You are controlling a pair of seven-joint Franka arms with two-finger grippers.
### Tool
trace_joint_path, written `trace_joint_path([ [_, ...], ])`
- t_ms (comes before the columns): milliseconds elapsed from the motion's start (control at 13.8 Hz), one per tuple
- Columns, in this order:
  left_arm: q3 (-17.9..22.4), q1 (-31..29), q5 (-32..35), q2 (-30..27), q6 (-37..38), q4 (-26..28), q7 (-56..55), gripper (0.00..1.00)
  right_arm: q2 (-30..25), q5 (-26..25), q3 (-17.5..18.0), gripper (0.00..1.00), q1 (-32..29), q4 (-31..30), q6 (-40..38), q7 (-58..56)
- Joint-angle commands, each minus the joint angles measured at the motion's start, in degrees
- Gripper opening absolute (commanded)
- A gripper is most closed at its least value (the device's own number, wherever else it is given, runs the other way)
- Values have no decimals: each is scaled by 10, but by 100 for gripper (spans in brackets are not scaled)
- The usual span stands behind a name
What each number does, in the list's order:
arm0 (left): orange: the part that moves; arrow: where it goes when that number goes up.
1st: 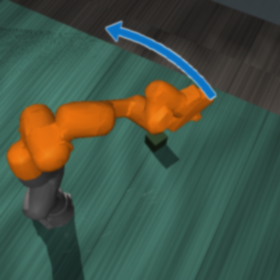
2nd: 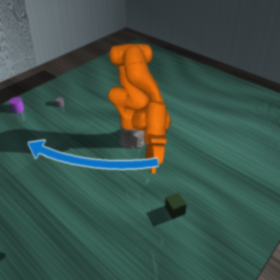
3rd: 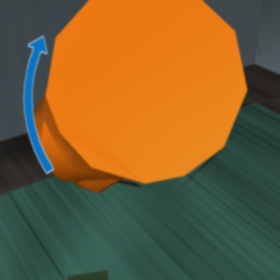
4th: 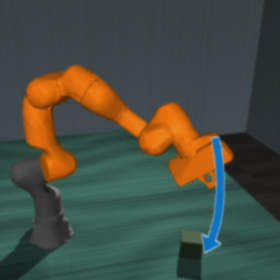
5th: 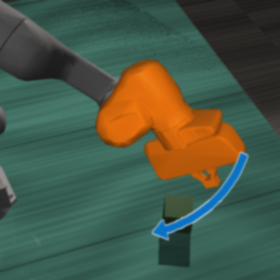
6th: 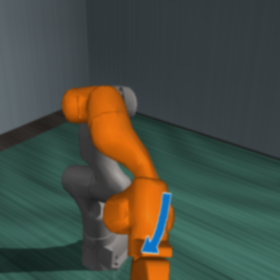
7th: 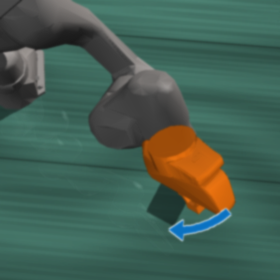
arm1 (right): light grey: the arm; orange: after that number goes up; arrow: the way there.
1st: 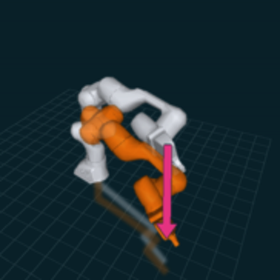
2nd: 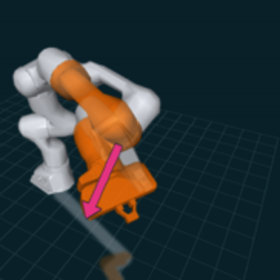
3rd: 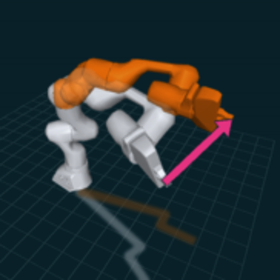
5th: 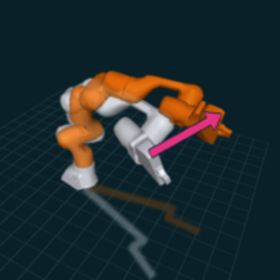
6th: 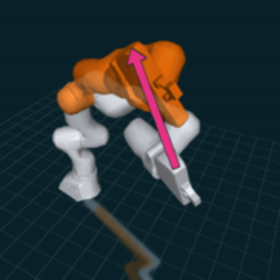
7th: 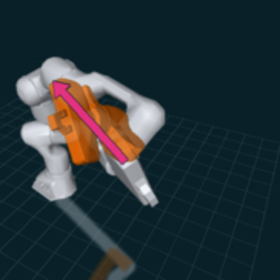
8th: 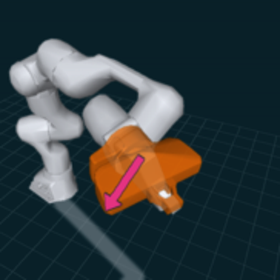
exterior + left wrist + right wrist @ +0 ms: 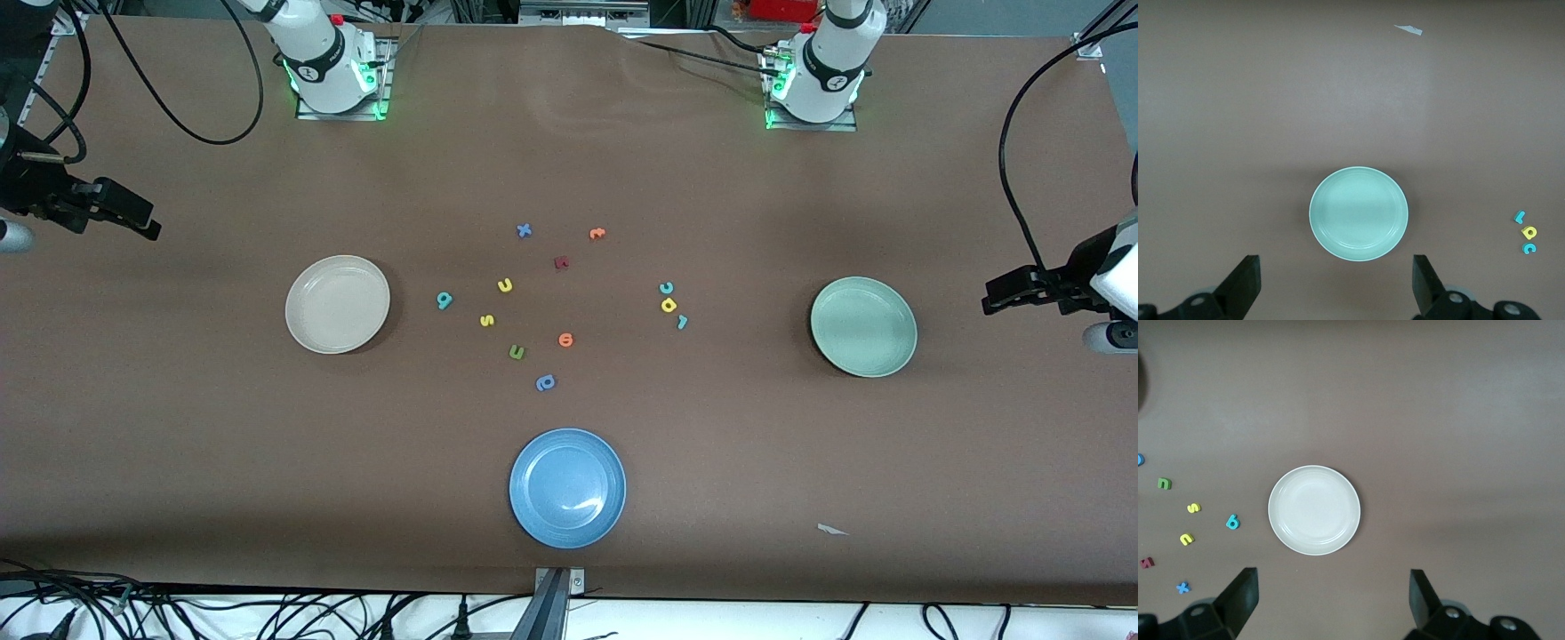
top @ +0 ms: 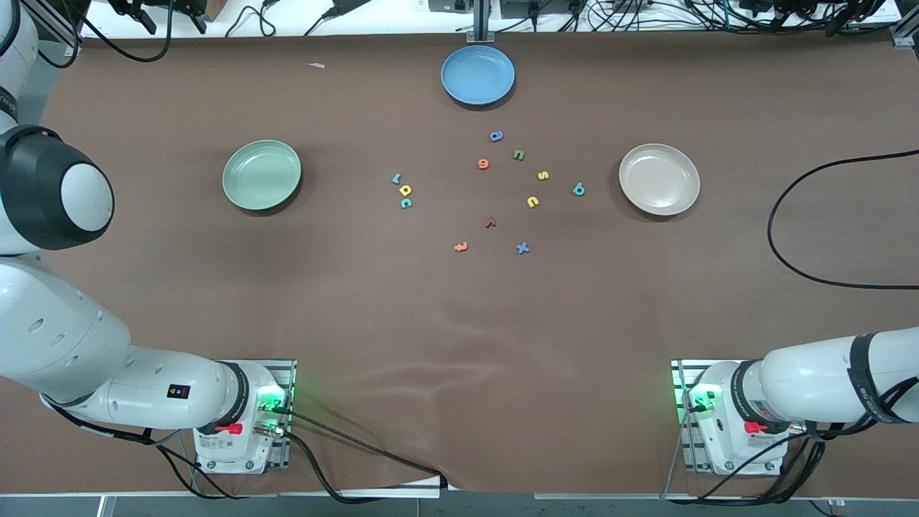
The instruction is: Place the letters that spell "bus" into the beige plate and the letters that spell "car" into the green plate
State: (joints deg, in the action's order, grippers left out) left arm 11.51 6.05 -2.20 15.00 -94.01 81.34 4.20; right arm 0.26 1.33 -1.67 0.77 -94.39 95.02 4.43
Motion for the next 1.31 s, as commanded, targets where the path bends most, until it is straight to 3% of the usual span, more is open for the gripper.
trace_joint_path([
  [0, 0, -1, -8, 0, 2, 1, 15, 100, -4, -8, 11, 100, -3, 5, -12, 1],
  [1236, -1, -2, -8, 15, 5, 15, 17, 100, -3, -11, 9, 100, -3, 7, -12, -3],
])
